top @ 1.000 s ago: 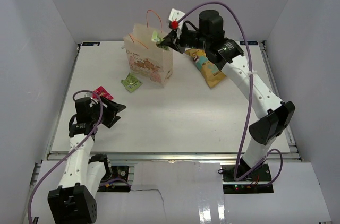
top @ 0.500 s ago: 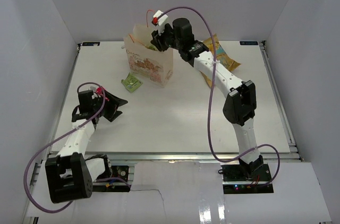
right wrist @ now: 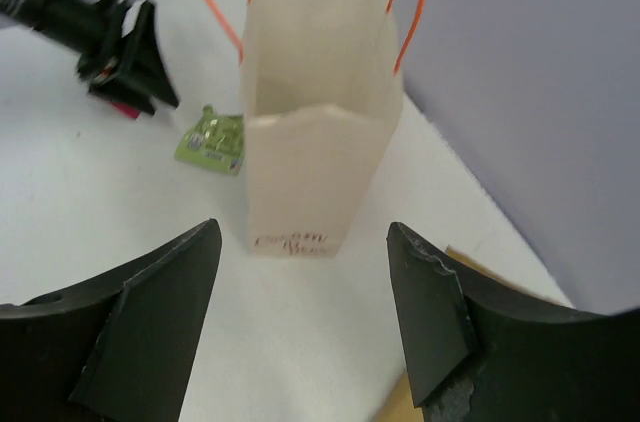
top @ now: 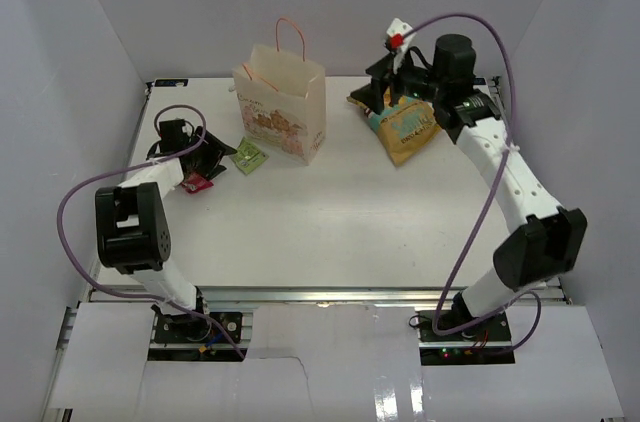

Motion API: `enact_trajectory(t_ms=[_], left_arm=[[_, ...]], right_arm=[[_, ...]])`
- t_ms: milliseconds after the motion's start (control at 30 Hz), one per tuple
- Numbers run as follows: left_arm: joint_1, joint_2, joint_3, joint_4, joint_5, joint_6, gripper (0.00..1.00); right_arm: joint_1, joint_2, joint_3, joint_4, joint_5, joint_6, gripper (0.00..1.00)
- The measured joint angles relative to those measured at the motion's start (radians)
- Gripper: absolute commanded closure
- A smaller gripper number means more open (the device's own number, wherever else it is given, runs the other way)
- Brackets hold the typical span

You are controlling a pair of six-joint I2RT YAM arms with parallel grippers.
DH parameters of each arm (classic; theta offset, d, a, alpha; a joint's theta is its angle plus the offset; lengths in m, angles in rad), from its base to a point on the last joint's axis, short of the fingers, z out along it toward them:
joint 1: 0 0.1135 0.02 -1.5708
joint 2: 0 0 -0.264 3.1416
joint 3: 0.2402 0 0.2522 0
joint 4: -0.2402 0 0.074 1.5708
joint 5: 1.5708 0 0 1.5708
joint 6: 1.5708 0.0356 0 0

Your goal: Place the snacks into the paper bag

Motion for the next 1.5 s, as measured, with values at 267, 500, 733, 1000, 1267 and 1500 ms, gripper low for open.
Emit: enact_trajectory(t_ms=[267,500,733,1000,1267,1500], left_arm=[[-0.069,0.219,0.222,-0.089,-0.135,0.069,0.33],[-0.138,0.333,0.372,-0.172,-0.253,0.109,0.40],[-0.184,0.374,0.417,-0.240,-0.364,0.121,0.53],[-0.184,0.374,0.417,-0.253,-0.397,0.115,0.79],[-0.183,0.303,0.319,-0.210,-0.402,0.137,1.00],[-0.178,0.015,0.052,-0.192,-0.360,0.159,1.00]], right_arm=[[-0.121,-0.246,-0.514,-0.098,-0.155,-0.121,0.27],[-0.185,-0.312,-0.695,-0.156,-0.167,-0.135,0.27],[-0.210,-0.356,-0.697,-0.145,-0.182,-0.129,0.28],[-0.210,-0.356,-0.697,-0.144,-0.196,-0.116,0.29],[-0.210,-0.367,-0.703,-0.145,-0.201,-0.112,0.29],[-0.210,-0.401,-0.720,-0.143,-0.212,-0.112,0.30]])
